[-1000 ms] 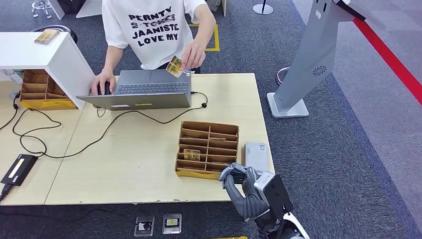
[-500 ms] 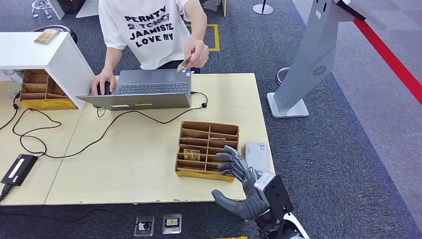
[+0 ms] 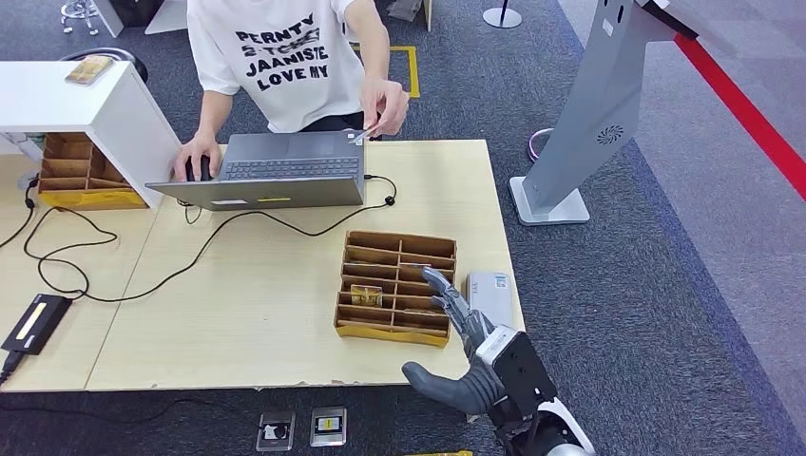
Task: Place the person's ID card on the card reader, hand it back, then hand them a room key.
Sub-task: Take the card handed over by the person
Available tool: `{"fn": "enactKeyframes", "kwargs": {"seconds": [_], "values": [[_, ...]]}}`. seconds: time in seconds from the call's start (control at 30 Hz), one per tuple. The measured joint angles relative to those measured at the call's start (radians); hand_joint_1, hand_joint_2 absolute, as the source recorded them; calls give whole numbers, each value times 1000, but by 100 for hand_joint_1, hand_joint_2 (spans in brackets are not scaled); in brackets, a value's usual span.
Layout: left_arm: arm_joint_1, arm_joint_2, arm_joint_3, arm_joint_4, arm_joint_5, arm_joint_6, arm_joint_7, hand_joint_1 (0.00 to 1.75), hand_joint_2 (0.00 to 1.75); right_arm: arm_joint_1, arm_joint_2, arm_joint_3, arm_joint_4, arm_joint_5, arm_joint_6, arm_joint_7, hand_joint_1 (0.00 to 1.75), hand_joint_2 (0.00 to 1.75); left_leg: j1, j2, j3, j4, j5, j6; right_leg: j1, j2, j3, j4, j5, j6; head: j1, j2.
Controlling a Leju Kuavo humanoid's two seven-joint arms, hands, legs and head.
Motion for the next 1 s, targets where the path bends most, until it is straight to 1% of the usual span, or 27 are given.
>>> {"fn": "enactKeyframes", "kwargs": {"seconds": [0.27, 0.5, 0.6, 0.67, 0.83, 1.0], "values": [[0, 0, 0, 0, -7, -2, 0, 0, 175, -80, 19, 2, -22, 115, 29, 39, 0, 175, 0, 0, 0, 0, 0, 0, 0, 0, 0, 0, 0, 0, 0, 0], [-1, -5, 0, 0, -7, 4, 0, 0, 175, -214, 53, 37, -31, 392, 30, 118, 0, 175, 0, 0, 0, 0, 0, 0, 0, 0, 0, 0, 0, 0, 0, 0], [-1, -7, 0, 0, -8, 8, 1, 0, 175, -262, 68, 55, -31, 475, 20, 138, 0, 175, 0, -1, 0, 0, 0, 0, 0, 0, 0, 0, 0, 0, 0, 0], [-1, -8, 0, 0, -11, 11, 7, 0, 175, -289, 75, 69, -31, 539, 2, 147, 0, 175, 0, -1, 0, 0, 0, 0, 0, 0, 0, 0, 0, 0, 0, 0], [-3, -14, 0, 0, -15, 23, 23, 0, 175, -377, 98, 120, -20, 776, -80, 164, 0, 175, 0, -1, 0, 0, 0, 0, 0, 0, 0, 0, 0, 0, 0, 0], [-4, -15, 0, 0, -23, 14, 17, 0, 175, -453, 126, 172, 26, 911, -138, 170, 0, 175, 0, -1, -1, 0, 0, 0, 0, 0, 0, 0, 0, 0, 0, 0]]}}
